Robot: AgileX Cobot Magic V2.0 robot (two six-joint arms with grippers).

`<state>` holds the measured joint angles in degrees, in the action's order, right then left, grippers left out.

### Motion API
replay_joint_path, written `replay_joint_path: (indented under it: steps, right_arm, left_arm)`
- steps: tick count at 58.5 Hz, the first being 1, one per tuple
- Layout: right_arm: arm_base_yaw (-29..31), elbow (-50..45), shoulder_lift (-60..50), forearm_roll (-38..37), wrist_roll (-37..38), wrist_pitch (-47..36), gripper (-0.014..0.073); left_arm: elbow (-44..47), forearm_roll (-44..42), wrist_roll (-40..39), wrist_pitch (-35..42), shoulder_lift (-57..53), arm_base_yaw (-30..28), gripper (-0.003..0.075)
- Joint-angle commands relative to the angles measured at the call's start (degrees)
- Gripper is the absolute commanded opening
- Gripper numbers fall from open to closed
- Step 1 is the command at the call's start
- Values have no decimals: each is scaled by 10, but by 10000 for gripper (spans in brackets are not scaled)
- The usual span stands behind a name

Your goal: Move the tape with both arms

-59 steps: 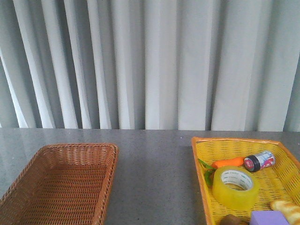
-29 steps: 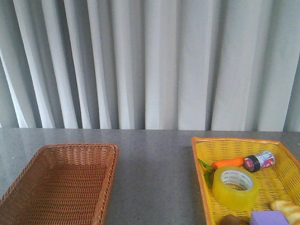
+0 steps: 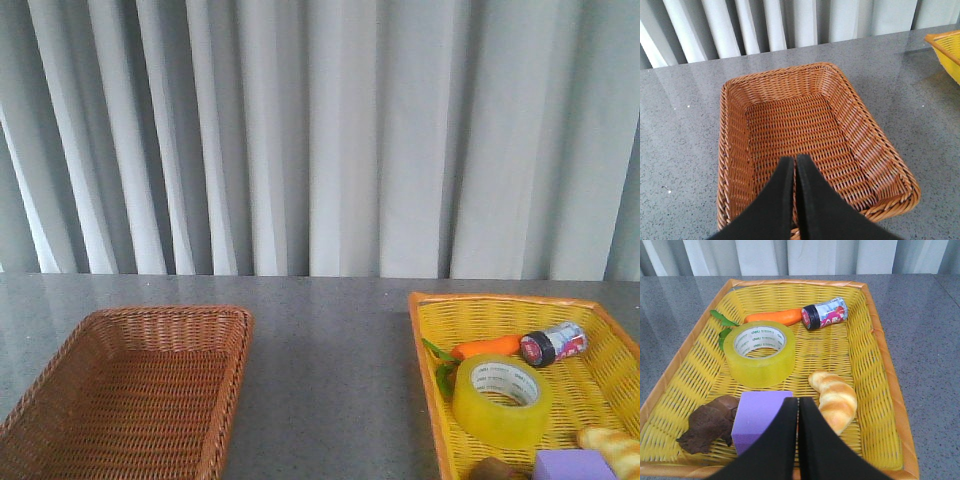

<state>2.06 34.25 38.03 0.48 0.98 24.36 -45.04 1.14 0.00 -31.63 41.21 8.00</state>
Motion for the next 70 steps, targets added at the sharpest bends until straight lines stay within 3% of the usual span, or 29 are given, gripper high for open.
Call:
replay_joint_path:
  steps: [1, 9, 15, 22, 30, 38, 55, 70]
  right_arm:
    - [4, 21, 2, -5, -5, -33, -1]
    - [4, 21, 2, -28, -5, -22, 33]
    - [4, 21, 2, -33, -5, -13, 112]
    - [4, 21, 2, -33, -5, -4, 300]
    - [4, 21, 2, -32, -5, -2, 502]
    - [4, 21, 2, -29, -2, 0, 579]
    - [4, 30, 11, -20, 9, 41, 579]
    - [4, 121, 126, -20, -18, 147, 579]
  left_arm:
    - [-19, 7, -5, 34, 1, 0, 1]
    - [-19, -16, -34, 34, 1, 0, 85]
    - [-19, -59, -75, 34, 1, 0, 236]
    - [-19, -90, -103, 14, 5, 0, 461]
    - [-19, -96, -98, -18, 43, 0, 594]
    - [-27, -100, -97, -20, 88, 0, 584]
    - [-121, -62, -7, -44, 180, 0, 479]
    - [-154, 4, 62, -56, 234, 0, 473]
